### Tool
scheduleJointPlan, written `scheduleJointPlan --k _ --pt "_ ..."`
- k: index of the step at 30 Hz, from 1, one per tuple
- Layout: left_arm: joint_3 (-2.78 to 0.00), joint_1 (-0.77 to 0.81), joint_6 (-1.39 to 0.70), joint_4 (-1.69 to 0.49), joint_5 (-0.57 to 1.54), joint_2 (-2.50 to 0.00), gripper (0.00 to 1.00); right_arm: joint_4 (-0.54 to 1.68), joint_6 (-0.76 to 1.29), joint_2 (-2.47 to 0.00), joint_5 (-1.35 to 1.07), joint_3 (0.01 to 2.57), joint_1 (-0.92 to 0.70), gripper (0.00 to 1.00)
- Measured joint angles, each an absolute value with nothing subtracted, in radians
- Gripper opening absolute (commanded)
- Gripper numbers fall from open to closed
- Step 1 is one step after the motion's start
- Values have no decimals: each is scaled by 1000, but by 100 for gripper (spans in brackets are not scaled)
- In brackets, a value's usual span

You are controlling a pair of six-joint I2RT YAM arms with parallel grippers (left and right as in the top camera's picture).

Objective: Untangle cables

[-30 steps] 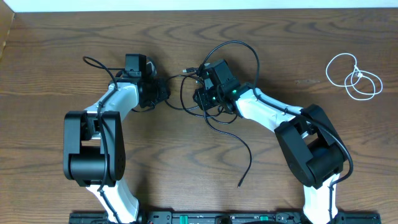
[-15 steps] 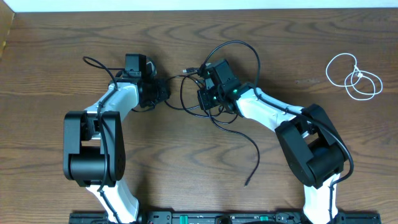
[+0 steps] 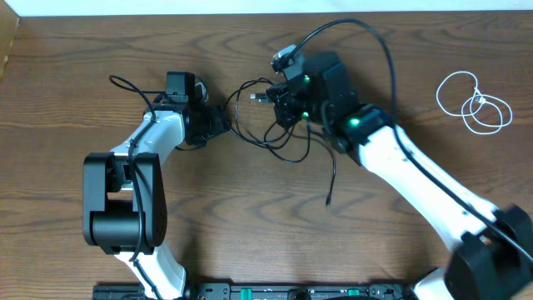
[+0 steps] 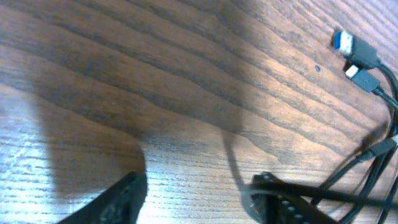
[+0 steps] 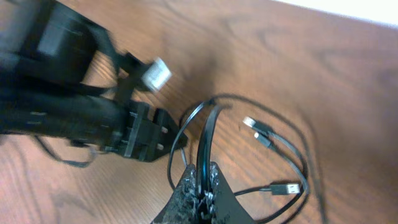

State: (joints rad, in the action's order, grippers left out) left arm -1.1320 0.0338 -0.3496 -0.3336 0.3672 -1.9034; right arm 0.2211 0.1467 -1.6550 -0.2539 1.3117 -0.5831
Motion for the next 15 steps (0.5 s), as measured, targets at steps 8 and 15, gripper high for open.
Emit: scheduleJointPlan --k 8,15 --pt "-1132 34 -347 -335 363 -1901 72 163 24 -1449 -293 1311 -583 2" --pt "-1132 34 -347 -348 332 -1894 81 137 -64 -1304 -287 1312 -582 1"
